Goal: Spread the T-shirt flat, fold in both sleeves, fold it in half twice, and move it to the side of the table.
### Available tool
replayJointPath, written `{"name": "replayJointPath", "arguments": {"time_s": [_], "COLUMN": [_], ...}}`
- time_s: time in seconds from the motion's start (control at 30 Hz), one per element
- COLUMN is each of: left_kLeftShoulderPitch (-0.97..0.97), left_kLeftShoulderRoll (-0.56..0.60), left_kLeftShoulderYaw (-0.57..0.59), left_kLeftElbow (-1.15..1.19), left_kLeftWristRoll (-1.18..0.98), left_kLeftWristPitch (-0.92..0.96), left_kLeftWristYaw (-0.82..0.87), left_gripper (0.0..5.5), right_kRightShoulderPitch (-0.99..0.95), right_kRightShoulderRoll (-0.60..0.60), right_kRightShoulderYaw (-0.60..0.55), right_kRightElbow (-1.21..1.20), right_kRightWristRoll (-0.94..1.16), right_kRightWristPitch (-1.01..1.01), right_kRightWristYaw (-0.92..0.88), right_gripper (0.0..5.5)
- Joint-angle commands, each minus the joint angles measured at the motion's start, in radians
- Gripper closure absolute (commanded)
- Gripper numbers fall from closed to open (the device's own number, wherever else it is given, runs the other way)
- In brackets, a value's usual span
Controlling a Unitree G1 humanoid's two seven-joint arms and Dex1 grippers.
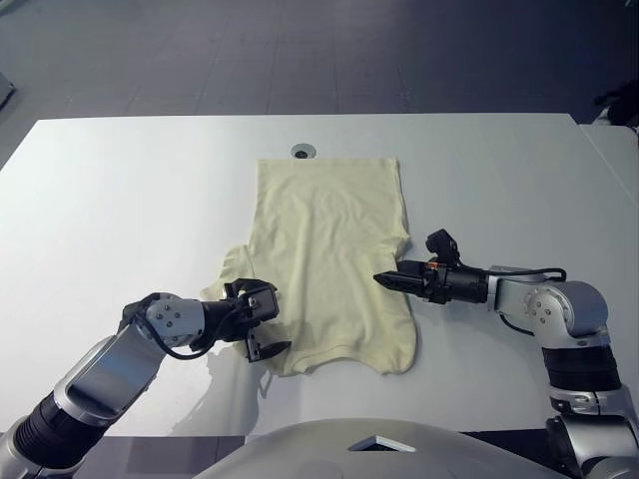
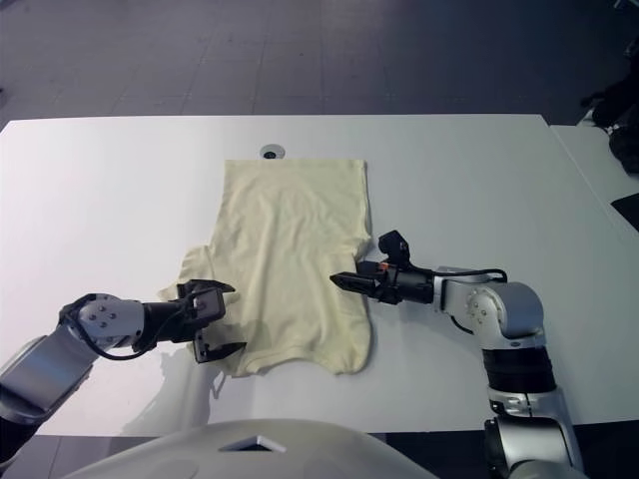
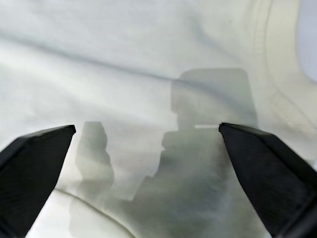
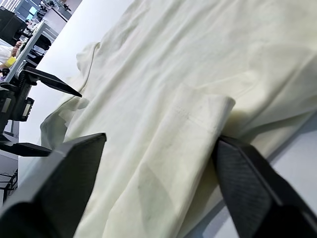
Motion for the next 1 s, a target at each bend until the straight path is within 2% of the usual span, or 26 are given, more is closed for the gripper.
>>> {"name": "replayJointPath", "arguments": {"time_s": [0.03,0.67,1.0], "left_kLeftShoulderPitch": [0.000,0.013,0.045], "left_kLeftShoulderRoll": [-0.009,-0.011,-0.018], "left_kLeftShoulderYaw": [-0.004,-0.002,0.002], "left_kLeftElbow": [0.000,-0.008,-0.032], "left_kLeftWristRoll": [0.012,0.011,0.007], "left_kLeftWristPitch": [0.010,0.017,0.033], "left_kLeftWristYaw": [0.012,0.023,0.048], "left_gripper": [0.10,0.10,0.10], "right_kRightShoulderPitch": [-0.007,-0.022,0.044], "right_kRightShoulderRoll": [-0.025,-0.050,-0.116], "right_kRightShoulderYaw": [-0.008,0.007,-0.079], "right_kRightElbow": [-0.016,-0.002,-0.070], "right_kRightWristRoll": [0.013,0.006,0.053], "right_kRightWristPitch": [0.015,0.013,0.067], "right_kRightWristYaw": [0.006,0.033,0.039], "right_gripper": [2.33,5.38,5.48]}}
